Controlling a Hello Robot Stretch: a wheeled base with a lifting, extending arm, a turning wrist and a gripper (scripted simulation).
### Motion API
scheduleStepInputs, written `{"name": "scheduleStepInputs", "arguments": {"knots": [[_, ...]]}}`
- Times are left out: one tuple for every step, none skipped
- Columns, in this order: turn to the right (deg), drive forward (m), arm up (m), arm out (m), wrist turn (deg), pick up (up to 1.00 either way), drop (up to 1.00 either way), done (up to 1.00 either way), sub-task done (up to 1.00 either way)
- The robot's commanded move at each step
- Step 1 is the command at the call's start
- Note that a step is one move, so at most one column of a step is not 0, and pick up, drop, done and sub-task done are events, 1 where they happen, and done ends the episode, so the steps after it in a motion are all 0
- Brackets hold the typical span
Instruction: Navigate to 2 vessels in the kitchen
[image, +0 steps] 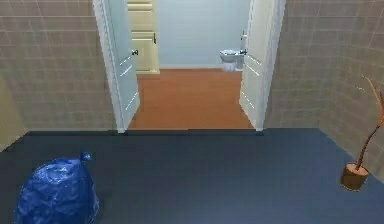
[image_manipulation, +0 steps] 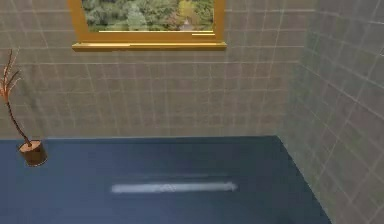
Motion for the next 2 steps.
{"name": "scheduleStepInputs", "arguments": {"knots": [[-42.0,0.00,0.00,0.00,0.0,0.00,0.00,0.00,0.00],[0.0,0.35,0.00,0.00,0.0,0.00,0.00,0.00,0.00]]}}
